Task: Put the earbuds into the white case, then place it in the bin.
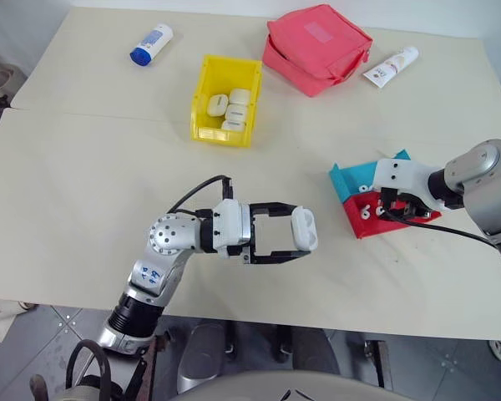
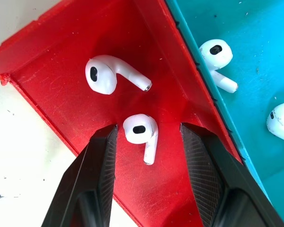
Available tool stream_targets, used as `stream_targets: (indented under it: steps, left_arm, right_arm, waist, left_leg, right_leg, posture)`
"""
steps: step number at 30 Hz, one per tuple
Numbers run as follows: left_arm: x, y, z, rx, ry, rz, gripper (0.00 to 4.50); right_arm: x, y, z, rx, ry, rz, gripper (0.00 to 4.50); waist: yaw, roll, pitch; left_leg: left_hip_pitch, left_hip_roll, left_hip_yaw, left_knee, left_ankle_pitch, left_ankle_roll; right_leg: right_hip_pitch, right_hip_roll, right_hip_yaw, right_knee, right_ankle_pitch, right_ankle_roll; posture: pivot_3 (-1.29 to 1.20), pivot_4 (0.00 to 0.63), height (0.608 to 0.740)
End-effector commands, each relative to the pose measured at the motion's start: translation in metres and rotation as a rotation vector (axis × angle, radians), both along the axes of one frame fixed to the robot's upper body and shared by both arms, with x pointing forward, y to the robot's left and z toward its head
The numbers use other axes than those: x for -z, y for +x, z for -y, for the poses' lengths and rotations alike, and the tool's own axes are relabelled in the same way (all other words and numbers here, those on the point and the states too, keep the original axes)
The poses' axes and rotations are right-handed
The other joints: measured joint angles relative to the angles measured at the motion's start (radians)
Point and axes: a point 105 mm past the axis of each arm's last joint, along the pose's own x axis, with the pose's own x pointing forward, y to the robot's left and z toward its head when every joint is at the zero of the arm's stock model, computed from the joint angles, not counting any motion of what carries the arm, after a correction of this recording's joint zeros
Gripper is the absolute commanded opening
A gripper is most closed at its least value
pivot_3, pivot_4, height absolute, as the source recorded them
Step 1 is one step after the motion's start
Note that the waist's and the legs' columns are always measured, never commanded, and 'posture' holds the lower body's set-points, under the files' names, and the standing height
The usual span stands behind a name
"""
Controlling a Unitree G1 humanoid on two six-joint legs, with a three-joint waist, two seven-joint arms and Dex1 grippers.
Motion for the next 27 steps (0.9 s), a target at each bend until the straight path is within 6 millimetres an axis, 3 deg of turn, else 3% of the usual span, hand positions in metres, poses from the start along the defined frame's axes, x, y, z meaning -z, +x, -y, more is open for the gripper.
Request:
stream_targets:
  steps: [1, 8, 11, 15, 27]
  left_arm:
    - [-0.013, -0.005, 0.000, 0.028, -0.031, 0.038, 2.77]
    - [-0.013, -0.005, 0.000, 0.028, -0.028, 0.031, 2.77]
    - [-0.013, -0.006, 0.000, 0.028, -0.029, 0.029, 2.77]
    - [-0.013, -0.006, 0.000, 0.032, -0.031, 0.023, 2.77]
    - [-0.013, -0.005, -0.001, 0.059, -0.029, -0.004, 2.77]
  right_arm:
    - [-0.004, 0.003, -0.002, 0.001, 0.010, 0.017, 2.17]
    - [-0.002, 0.004, -0.003, -0.002, 0.009, 0.014, 2.17]
    - [-0.001, 0.004, -0.003, -0.002, 0.006, 0.009, 1.59]
    - [-0.001, 0.003, -0.003, 0.000, 0.005, 0.008, 0.41]
    - [-0.026, -0.001, -0.008, 0.035, 0.136, 0.073, 0.41]
  waist:
    - [-0.001, 0.000, 0.000]
    - [-0.002, 0.000, 0.000]
    - [-0.002, 0.000, 0.000]
    - [-0.001, 0.000, 0.000]
    - [0.000, 0.001, 0.001]
  left_leg:
    - [0.000, 0.000, 0.000, 0.000, 0.000, 0.000]
    - [0.000, 0.000, 0.000, 0.000, 0.000, 0.000]
    - [0.000, 0.000, 0.000, 0.000, 0.000, 0.000]
    - [0.000, 0.000, 0.000, 0.000, 0.000, 0.000]
    - [0.000, 0.000, 0.000, 0.000, 0.000, 0.000]
  right_leg:
    - [0.000, 0.000, 0.000, 0.000, 0.000, 0.000]
    - [0.000, 0.000, 0.000, 0.000, 0.000, 0.000]
    - [0.000, 0.000, 0.000, 0.000, 0.000, 0.000]
    - [0.000, 0.000, 0.000, 0.000, 0.000, 0.000]
    - [0.000, 0.000, 0.000, 0.000, 0.000, 0.000]
  posture:
    - [0.00, 0.150, 0.740]
    - [0.00, 0.150, 0.740]
    - [0.00, 0.150, 0.740]
    - [0.00, 0.150, 0.740]
    - [0.00, 0.150, 0.740]
